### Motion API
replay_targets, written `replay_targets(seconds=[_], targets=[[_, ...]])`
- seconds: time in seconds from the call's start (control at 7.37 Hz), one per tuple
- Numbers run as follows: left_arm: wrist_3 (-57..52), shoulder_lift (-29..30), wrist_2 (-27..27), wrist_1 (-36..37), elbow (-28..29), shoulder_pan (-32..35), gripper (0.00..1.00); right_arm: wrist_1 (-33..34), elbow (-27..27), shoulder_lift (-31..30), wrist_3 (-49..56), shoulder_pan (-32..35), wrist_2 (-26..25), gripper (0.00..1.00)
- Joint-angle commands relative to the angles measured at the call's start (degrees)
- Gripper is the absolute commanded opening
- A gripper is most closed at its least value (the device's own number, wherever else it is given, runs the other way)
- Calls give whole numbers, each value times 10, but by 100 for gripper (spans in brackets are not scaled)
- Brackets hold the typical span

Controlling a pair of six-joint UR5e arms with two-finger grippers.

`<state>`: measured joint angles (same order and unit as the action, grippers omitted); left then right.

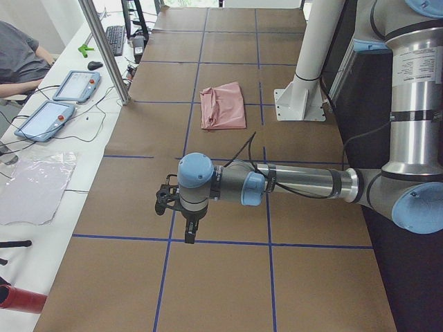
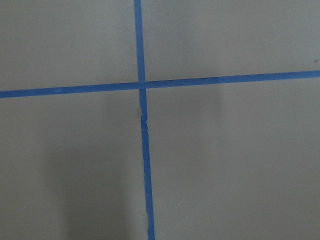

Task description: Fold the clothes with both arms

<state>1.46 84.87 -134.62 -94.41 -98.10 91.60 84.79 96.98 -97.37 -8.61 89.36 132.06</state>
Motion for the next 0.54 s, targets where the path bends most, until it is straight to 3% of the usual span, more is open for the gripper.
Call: replay_targets(seconds=[0.0, 0.41], targets=[[2, 2, -6, 15, 0, 2, 100, 3, 2, -5, 3, 12, -9, 100], [-2, -3, -12, 9, 3, 0, 100, 20, 32, -13, 3, 15, -10, 100]])
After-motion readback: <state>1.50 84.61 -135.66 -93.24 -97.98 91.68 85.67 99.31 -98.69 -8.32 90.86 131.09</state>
